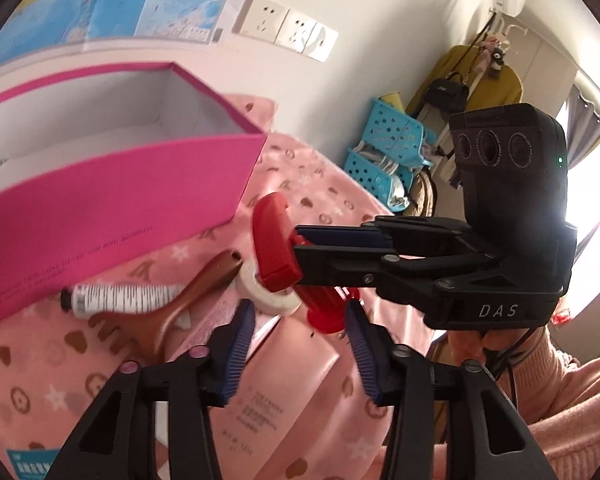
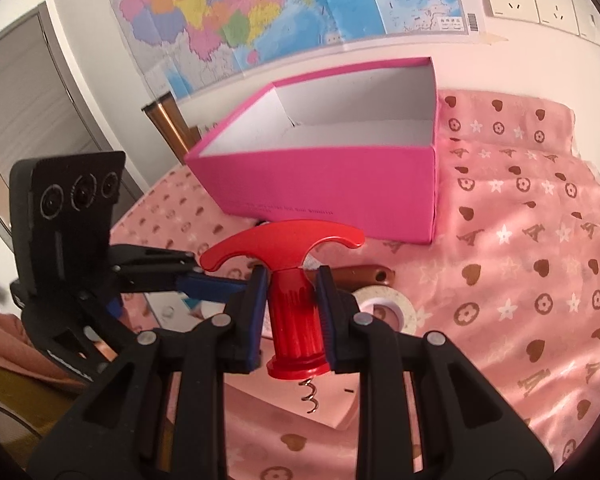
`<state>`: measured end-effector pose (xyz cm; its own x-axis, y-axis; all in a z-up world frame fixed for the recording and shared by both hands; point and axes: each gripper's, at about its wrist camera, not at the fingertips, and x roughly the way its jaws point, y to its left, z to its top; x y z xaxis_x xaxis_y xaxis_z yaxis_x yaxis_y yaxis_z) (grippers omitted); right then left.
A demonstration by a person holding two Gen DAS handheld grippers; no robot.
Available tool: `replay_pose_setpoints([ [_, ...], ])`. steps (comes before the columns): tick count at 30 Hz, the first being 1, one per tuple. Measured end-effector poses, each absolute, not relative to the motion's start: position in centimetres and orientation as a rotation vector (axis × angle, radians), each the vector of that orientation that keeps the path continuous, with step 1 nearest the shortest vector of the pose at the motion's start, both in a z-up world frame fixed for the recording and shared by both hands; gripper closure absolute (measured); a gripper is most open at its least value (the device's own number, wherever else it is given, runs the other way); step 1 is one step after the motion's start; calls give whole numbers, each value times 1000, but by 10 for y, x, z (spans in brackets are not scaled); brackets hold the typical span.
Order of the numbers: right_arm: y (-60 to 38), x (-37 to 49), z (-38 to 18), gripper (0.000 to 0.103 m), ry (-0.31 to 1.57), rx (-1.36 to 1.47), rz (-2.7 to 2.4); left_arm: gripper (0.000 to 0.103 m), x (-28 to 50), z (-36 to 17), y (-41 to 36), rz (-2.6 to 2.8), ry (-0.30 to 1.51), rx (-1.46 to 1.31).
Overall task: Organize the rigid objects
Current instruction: 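Carry the red corkscrew into the magenta box and release it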
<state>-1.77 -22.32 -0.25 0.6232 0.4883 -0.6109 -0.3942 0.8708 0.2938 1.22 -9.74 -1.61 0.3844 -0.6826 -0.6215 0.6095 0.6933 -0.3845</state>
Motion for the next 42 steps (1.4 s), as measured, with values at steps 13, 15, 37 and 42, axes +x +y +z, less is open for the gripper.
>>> replay_pose_setpoints([
  [13, -217, 4, 42, 76, 620, 148, 540, 71, 29, 33, -98, -773, 680, -21],
  [15, -217, 11, 51, 76, 603, 144, 541, 71, 34, 42, -98, -760, 659, -7],
  [37, -226, 133, 58, 76, 644, 121, 402, 71, 153, 54, -93, -664, 740, -18],
  [42, -237, 158, 36, 76, 721, 154, 358, 72, 168, 38, -100, -667, 798, -28],
])
